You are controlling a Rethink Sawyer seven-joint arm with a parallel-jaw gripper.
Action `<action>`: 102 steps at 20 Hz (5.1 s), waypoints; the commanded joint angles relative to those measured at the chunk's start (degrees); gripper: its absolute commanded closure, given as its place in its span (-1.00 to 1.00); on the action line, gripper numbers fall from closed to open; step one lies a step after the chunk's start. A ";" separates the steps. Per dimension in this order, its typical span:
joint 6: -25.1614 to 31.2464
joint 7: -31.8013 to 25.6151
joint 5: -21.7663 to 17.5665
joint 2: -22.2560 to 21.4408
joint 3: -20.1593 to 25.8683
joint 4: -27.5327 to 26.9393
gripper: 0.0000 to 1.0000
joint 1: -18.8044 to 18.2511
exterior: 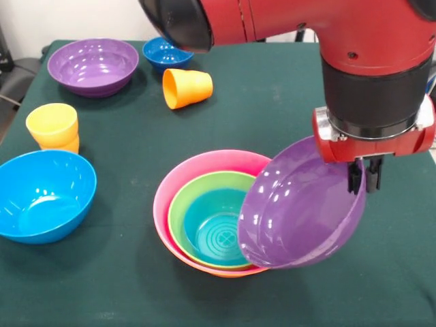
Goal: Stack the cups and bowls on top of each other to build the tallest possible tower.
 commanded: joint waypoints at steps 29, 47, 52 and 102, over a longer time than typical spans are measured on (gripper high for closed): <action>-19.68 6.81 3.17 -5.55 -12.52 26.19 1.00 -3.52; -17.19 -2.59 3.23 -3.23 -14.44 23.57 1.00 -5.07; -14.23 -6.44 3.21 -3.21 -14.25 22.55 1.00 -5.94; -3.52 -4.63 8.02 -19.47 -10.52 25.24 -1.00 -3.82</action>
